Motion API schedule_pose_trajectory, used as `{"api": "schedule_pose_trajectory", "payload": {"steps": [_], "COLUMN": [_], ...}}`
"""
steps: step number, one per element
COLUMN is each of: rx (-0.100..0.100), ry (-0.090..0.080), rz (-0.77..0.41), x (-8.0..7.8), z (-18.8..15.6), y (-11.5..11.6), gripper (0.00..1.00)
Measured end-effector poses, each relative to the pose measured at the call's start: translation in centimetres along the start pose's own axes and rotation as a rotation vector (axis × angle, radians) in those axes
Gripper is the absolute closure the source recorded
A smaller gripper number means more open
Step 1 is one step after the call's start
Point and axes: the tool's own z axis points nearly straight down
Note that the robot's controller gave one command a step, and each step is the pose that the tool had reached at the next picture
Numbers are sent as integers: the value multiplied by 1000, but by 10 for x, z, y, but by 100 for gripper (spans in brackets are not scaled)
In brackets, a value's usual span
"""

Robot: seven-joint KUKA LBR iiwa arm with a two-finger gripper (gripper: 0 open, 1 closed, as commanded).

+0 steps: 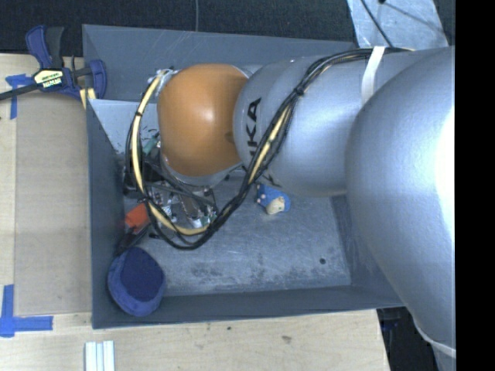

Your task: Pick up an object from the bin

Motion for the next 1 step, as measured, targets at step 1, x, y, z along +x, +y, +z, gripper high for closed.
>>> {"api": "schedule_pose_trajectory", "payload": {"steps": [1], "rx": [-1], "ry": [-13], "rz": [7], "x": [32], "z": [-92], "y": [-23], "gripper": [100]}}
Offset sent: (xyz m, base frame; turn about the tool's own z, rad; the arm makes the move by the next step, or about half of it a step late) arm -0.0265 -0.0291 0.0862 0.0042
